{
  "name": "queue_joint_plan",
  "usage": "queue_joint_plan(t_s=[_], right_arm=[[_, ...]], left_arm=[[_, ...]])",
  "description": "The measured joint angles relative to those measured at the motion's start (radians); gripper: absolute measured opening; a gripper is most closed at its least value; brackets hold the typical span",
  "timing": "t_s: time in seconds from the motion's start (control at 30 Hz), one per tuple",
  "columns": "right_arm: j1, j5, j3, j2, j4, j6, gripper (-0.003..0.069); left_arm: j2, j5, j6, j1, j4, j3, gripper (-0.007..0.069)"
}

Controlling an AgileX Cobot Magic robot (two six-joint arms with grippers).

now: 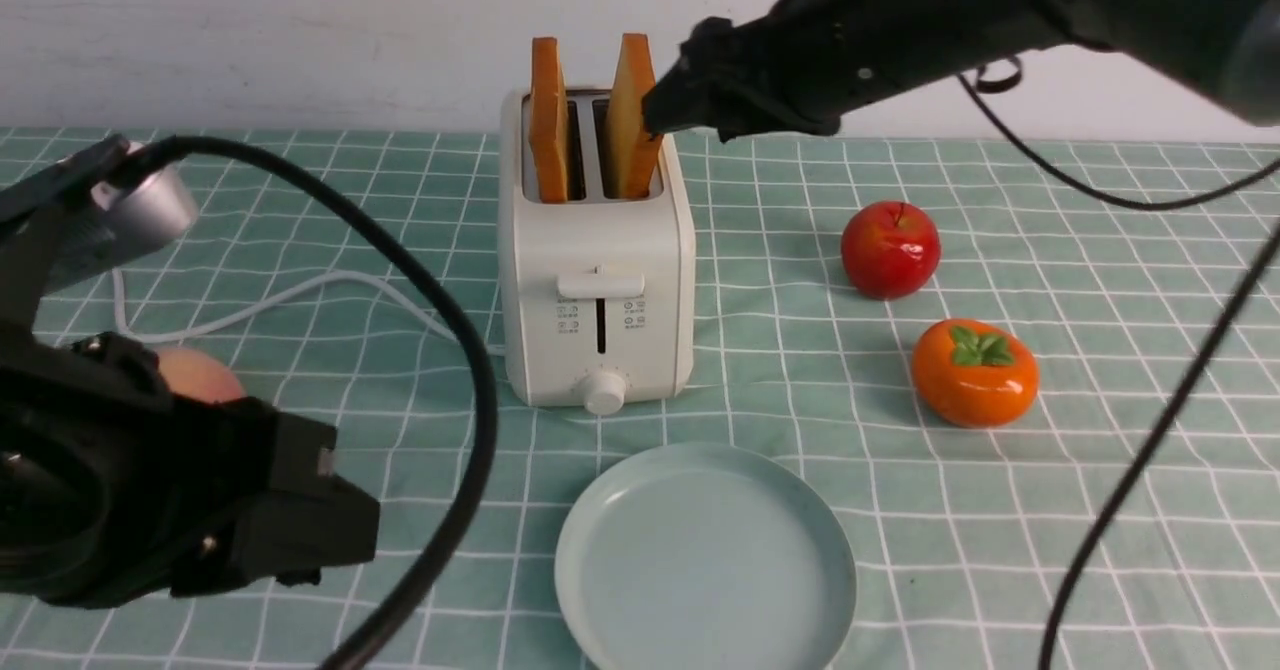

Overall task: Take toasted bread from bread machine on blue coffee table place on plate.
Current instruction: 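Grasp the toast slice in the toaster and pull it up out of the slot with the right gripper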

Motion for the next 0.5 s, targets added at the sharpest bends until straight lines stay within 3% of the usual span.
queue_joint_plan(t_s=[0.13, 0.3, 0.4, 0.5], right_arm=[[-0.001, -0.003, -0.12, 0.13, 0.027, 0.005, 0.0584], [0.0, -0.059, -0.17, 0.197, 0.04, 0.005, 0.0545], [-0.001, -0.069, -0.173, 0.203, 0.04, -0.007, 0.0449], [-0.007, -0.039, -0.173, 0.194, 0.052, -0.013, 0.0271]], left_arm=[[-0.042, 0.031, -0.008, 0.0, 0.003, 0.0, 0.0237], [-0.079, 0.044, -0.011, 0.0, 0.004, 0.0, 0.0237], [-0.088, 0.053, -0.013, 0.0, 0.004, 0.0, 0.0237], [-0.088, 0.068, -0.015, 0.0, 0.004, 0.0, 0.0237]])
